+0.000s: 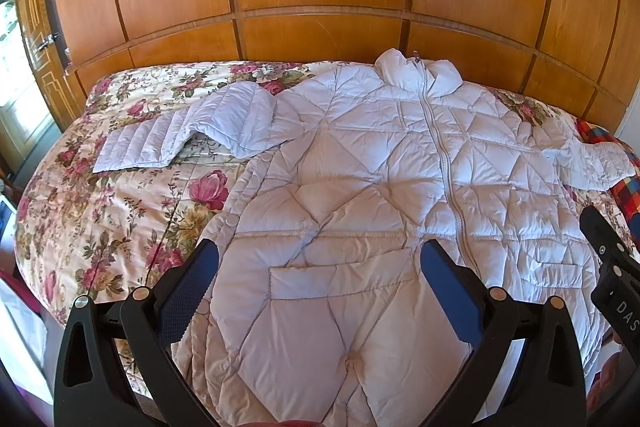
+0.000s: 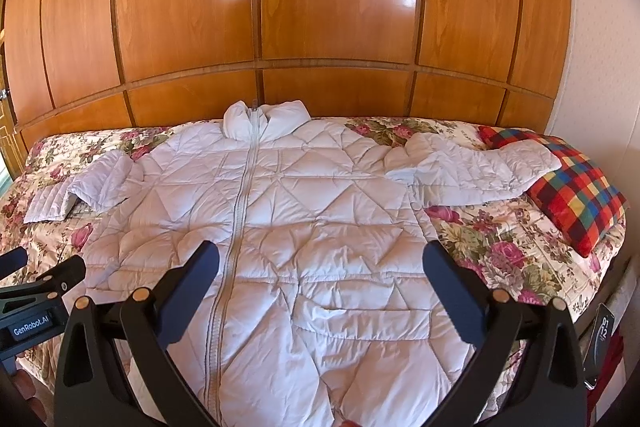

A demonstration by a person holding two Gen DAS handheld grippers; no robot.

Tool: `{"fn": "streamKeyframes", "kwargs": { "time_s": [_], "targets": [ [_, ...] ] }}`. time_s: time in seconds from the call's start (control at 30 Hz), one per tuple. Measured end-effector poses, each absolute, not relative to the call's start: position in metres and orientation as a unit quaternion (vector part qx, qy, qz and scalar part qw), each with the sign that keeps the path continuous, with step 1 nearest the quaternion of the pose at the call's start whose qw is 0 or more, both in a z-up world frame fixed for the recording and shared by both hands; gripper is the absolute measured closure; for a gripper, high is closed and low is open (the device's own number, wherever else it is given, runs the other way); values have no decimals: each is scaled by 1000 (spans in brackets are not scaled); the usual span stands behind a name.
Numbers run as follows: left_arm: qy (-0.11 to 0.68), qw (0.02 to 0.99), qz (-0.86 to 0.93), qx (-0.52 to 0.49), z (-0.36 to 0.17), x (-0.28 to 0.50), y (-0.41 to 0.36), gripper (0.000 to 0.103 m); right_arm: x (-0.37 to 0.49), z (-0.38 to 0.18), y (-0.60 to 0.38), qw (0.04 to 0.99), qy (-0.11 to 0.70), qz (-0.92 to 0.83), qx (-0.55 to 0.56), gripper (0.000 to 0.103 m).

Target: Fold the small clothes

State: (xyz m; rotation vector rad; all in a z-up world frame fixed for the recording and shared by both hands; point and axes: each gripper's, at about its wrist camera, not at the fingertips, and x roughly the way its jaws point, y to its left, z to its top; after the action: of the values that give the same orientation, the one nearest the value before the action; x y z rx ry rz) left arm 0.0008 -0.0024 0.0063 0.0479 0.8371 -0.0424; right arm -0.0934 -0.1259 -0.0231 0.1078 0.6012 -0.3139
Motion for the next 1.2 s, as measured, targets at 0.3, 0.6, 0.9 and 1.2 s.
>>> {"fn": "streamKeyframes", "kwargs": {
  "time_s": [0.3,0.6,0.9,1.2],
  "targets": [
    [407,913,-21,23,4,2,-1,3,-93,-23,-126,941,295,-156,53,2],
    [406,913,-23,21,3,0,-2,3,-93,-24,-126,941,295,-156,52,2],
    [410,912,-22,19,-2,0,1,3,-93,-28,-127,940,298,-157,54,2],
    [417,908,-26,21,-7,2,0,3,-88,-30,-127,942,298,-146,59,2]
  ]
}}
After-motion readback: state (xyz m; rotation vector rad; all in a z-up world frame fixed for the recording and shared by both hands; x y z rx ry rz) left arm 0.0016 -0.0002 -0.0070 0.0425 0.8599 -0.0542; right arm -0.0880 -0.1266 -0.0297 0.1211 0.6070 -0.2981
